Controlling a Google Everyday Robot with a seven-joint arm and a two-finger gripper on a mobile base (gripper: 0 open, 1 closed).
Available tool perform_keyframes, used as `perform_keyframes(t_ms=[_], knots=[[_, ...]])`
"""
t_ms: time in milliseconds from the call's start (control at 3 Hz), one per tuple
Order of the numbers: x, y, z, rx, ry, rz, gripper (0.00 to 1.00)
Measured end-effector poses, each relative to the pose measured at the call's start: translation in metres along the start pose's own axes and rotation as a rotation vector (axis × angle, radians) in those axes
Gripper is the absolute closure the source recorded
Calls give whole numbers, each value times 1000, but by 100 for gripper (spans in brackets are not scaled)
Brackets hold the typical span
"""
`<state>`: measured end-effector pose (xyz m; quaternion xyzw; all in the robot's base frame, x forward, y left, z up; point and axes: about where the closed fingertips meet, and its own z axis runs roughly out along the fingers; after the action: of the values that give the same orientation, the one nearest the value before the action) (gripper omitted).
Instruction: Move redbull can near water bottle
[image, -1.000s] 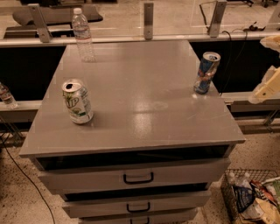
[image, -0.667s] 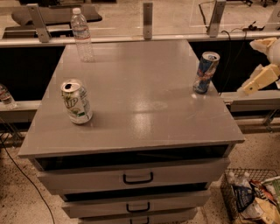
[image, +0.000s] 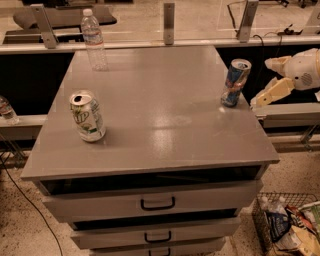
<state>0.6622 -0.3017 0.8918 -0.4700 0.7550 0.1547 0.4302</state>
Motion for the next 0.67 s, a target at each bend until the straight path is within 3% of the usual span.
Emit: perform_keyframes(t_ms=[667], knots=[[-28,24,35,-174,-139,77,0]])
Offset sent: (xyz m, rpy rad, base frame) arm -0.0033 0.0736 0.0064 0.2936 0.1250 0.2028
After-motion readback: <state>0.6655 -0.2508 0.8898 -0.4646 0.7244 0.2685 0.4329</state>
